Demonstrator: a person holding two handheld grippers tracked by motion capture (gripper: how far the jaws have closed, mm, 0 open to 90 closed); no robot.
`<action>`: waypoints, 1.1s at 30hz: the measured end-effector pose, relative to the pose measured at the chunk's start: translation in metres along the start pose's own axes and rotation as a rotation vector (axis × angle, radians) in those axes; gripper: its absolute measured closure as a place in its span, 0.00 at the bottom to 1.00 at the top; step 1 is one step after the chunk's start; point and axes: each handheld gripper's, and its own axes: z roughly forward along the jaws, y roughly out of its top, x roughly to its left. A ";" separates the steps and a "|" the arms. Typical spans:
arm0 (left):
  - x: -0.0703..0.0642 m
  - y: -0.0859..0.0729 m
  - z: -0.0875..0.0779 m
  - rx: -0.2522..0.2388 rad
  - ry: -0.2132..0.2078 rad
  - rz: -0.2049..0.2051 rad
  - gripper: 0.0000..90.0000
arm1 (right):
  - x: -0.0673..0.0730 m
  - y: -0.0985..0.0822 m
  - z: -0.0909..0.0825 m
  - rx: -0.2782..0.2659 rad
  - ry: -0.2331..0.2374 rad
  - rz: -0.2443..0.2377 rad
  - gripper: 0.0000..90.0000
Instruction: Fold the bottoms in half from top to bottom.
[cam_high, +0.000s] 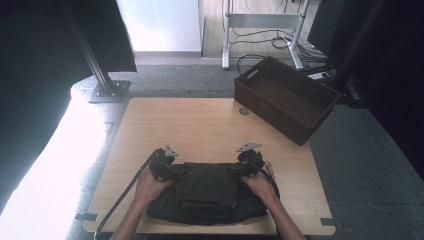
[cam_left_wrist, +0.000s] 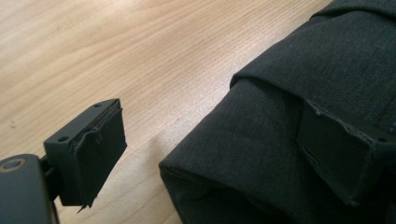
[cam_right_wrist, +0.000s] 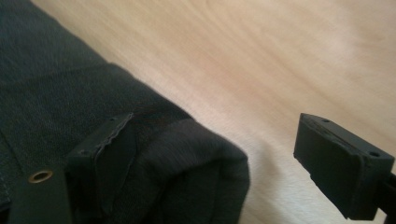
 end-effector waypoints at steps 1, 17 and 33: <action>0.001 -0.001 0.000 -0.001 -0.007 -0.009 0.10 | 0.000 -0.001 0.001 -0.002 0.004 0.008 0.14; -0.025 -0.023 -0.014 -0.011 -0.076 0.035 0.11 | 0.014 -0.037 -0.022 -0.016 0.078 0.029 0.14; -0.036 -0.037 -0.026 -0.035 -0.115 0.060 0.11 | 0.026 -0.050 -0.035 -0.019 0.094 0.008 0.14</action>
